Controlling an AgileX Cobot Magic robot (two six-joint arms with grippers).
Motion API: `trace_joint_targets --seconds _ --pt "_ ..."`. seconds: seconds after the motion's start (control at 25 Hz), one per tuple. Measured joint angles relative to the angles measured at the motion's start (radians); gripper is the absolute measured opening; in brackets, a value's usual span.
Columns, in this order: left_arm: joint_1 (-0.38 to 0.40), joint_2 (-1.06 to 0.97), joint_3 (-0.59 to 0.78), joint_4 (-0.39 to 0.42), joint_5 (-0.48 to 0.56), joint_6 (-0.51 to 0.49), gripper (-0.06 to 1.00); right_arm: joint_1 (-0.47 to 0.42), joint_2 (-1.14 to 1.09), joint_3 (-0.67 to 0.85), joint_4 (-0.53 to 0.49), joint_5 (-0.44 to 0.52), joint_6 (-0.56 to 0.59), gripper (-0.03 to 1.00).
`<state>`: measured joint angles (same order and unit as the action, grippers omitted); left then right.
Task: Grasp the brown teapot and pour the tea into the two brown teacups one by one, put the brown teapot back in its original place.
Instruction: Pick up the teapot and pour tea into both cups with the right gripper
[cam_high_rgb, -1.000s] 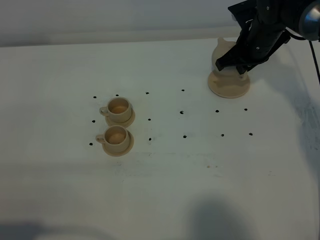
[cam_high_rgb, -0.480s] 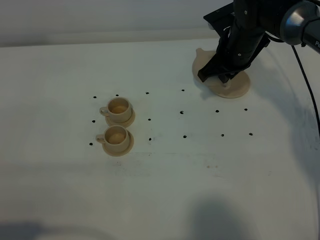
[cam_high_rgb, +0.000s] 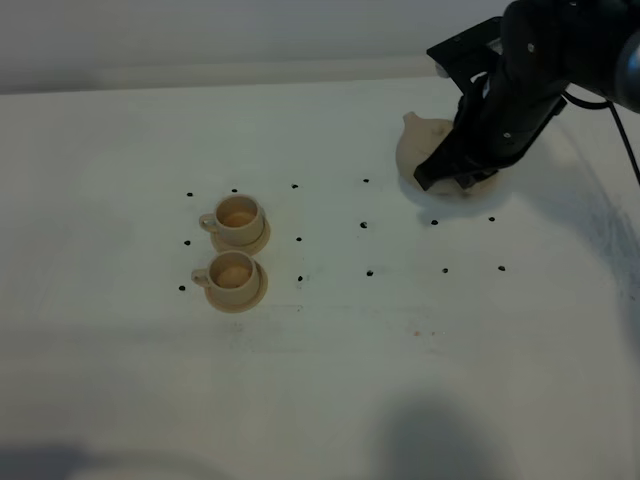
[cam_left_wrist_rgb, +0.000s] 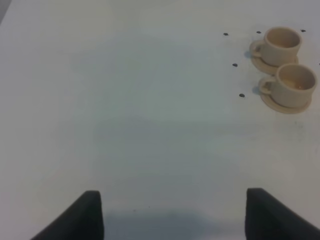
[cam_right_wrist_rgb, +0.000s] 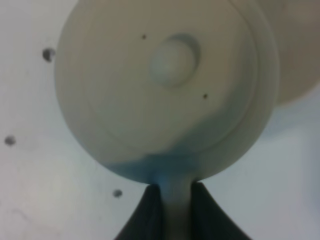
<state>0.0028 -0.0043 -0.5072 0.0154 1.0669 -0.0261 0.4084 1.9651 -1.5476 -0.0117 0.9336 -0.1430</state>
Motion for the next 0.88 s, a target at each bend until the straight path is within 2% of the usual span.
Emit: trace_joint_targets --seconds 0.32,0.6,0.88 --pt "0.000 0.000 0.000 0.000 0.000 0.000 0.57 0.099 -0.091 0.138 -0.040 -0.045 0.003 0.09" --pt "0.000 0.000 0.000 0.000 0.000 0.000 0.57 0.196 -0.091 0.147 -0.065 -0.082 0.009 0.09" --pt "0.000 0.000 0.000 0.000 0.000 0.000 0.57 0.236 -0.090 0.147 -0.089 -0.103 0.016 0.09"
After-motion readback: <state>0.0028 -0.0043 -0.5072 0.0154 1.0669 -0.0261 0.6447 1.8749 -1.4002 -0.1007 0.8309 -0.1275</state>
